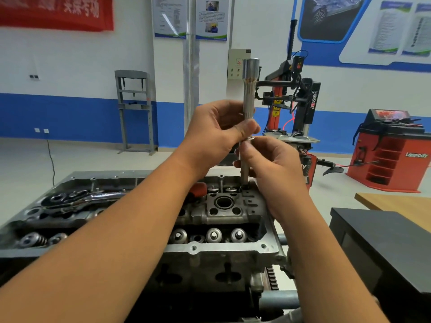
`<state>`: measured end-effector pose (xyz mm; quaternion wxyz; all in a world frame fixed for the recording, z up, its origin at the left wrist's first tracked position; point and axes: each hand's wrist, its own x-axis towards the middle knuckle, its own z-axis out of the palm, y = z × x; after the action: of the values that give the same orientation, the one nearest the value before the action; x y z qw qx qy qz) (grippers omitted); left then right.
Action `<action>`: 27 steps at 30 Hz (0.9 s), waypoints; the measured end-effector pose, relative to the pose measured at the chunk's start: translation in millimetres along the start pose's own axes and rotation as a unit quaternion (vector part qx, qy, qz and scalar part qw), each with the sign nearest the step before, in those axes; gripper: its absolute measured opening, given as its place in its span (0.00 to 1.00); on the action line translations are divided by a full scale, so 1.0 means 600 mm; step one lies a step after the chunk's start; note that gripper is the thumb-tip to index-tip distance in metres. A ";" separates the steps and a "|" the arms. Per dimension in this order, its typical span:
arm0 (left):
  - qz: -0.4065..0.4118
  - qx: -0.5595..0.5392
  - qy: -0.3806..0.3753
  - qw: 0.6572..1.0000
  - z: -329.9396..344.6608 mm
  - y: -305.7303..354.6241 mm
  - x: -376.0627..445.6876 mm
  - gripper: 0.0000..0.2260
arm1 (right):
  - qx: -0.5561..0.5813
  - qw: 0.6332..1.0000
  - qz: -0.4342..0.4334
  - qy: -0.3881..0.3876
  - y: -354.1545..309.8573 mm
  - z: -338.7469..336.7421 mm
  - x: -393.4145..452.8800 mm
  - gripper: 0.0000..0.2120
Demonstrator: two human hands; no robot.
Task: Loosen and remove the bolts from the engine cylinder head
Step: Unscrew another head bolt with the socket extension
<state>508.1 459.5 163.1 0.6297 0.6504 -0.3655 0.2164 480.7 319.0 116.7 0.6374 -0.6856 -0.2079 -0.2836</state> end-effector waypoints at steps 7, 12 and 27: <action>-0.031 -0.053 -0.021 0.998 0.007 -0.005 -0.006 0.09 | -0.035 0.999 -0.004 0.010 0.006 -0.002 0.000 0.03; -0.004 -0.019 0.021 1.000 0.008 0.000 -0.005 0.10 | -0.050 0.998 -0.009 0.030 0.004 -0.001 -0.002 0.06; -0.032 -0.029 0.008 0.999 0.009 0.002 -0.009 0.10 | -0.067 0.996 0.008 0.060 0.003 0.004 -0.001 0.05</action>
<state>502.5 455.5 159.1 0.6580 0.6411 -0.3458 0.1910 481.7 321.2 115.0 0.6034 -0.7103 -0.1448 -0.3323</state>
